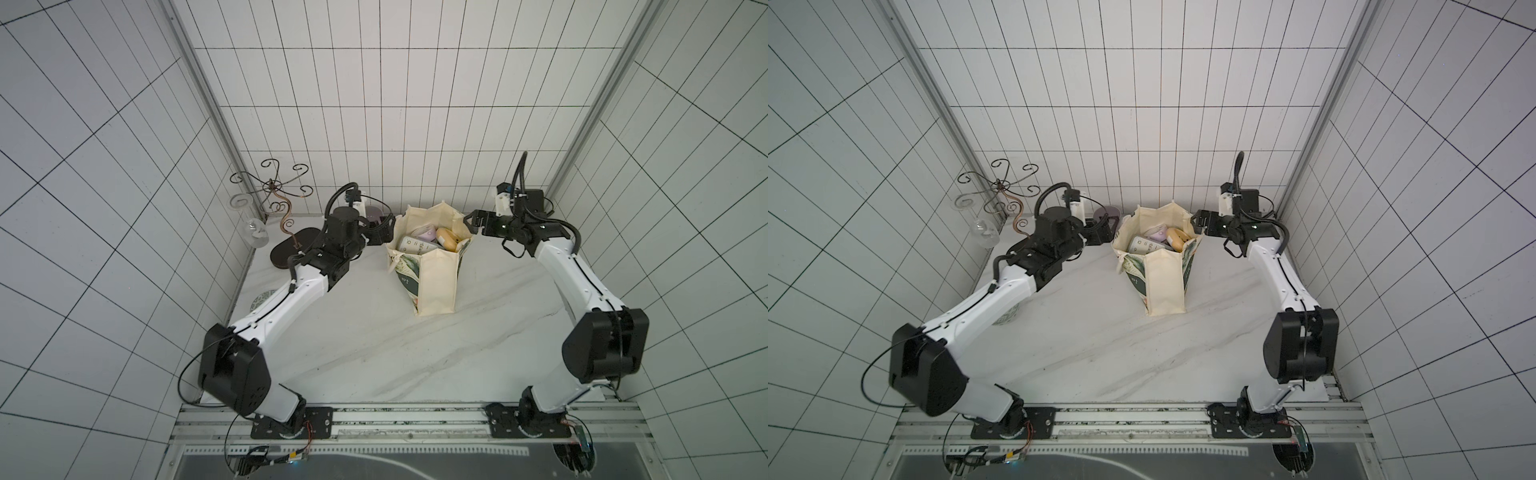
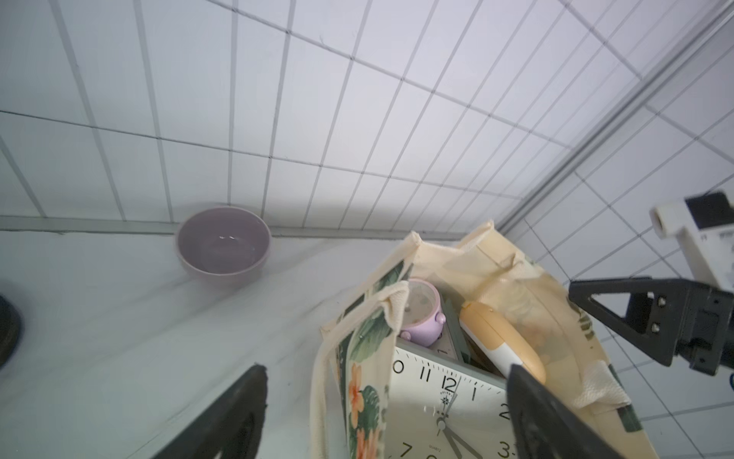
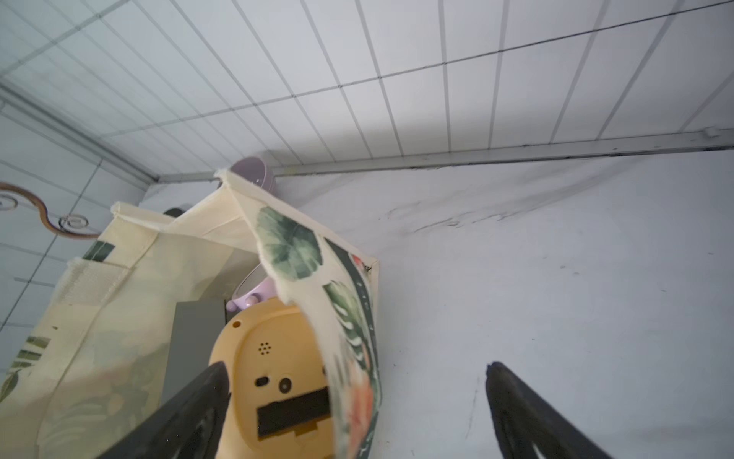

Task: Put the alarm clock into the canvas bag
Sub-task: Place the canvas bag at the center of the board, then reset both arms

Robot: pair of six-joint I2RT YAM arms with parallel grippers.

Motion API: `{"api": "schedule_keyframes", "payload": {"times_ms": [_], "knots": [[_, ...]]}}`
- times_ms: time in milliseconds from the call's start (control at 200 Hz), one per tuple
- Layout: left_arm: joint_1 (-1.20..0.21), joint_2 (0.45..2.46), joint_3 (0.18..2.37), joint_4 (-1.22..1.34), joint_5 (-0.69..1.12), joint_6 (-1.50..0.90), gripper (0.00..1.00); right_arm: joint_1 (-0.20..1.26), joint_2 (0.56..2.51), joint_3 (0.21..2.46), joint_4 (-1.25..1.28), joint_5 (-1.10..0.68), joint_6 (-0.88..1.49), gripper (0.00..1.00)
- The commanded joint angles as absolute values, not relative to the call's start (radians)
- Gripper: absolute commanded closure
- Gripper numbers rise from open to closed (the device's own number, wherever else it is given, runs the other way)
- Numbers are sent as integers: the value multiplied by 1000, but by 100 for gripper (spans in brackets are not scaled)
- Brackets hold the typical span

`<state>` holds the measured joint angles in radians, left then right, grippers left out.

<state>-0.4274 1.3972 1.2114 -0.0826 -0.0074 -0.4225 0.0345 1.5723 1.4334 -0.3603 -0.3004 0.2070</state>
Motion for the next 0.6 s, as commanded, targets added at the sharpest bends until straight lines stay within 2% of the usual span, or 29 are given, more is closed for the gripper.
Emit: {"api": "schedule_keyframes", "payload": {"times_ms": [0,155,280,375,595], "knots": [[-346,1248,1091,43,-175,-414,3,-66,1456,1255,-202,-298,266,0],[-243,1147,861,114,-375,-356,3,-161,1311,924,115,-135,304,0],[-218,1120,625,357,-534,-229,3,-170,1268,661,452,-56,285,0],[-218,1179,512,518,-628,-142,5,-169,1292,557,591,-19,260,0],[-221,1277,421,579,-658,-149,4,-133,1374,376,889,16,109,0]]}}
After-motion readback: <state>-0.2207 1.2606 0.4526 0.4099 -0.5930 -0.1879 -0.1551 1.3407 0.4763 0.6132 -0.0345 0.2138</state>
